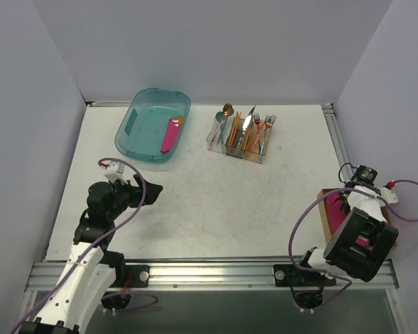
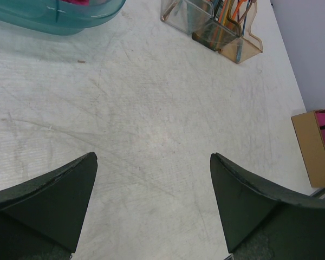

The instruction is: Place the utensils on the paper napkin and roll it up

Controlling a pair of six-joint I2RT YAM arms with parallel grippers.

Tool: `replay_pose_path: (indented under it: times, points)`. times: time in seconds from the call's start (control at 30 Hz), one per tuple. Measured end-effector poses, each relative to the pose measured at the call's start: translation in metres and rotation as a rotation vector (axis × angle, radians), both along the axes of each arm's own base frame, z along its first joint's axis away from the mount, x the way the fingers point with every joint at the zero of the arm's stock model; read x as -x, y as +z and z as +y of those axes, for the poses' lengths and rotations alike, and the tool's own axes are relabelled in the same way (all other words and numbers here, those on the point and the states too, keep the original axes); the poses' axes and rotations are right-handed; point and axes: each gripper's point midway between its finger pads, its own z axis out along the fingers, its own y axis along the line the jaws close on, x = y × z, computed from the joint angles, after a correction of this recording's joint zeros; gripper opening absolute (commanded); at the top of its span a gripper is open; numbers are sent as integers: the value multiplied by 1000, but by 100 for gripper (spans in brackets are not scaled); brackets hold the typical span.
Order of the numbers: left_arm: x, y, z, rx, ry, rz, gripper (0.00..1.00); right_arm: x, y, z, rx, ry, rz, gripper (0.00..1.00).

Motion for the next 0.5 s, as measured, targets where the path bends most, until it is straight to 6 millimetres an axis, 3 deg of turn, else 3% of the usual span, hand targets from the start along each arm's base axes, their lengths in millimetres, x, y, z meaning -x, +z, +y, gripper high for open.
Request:
replay_pose_path:
  times: [0.3, 0.33, 0.5]
  points:
    - [-1, -5, 0, -3, -1, 21, 94, 2, -9, -5, -4, -27, 19, 35]
    - [-1, -6, 0, -3, -2, 23, 94, 2, -10, -5, -4, -30, 21, 28]
    - [-1, -6, 0, -3, -2, 25, 94, 4, -10, -8, 3, -41, 22, 16]
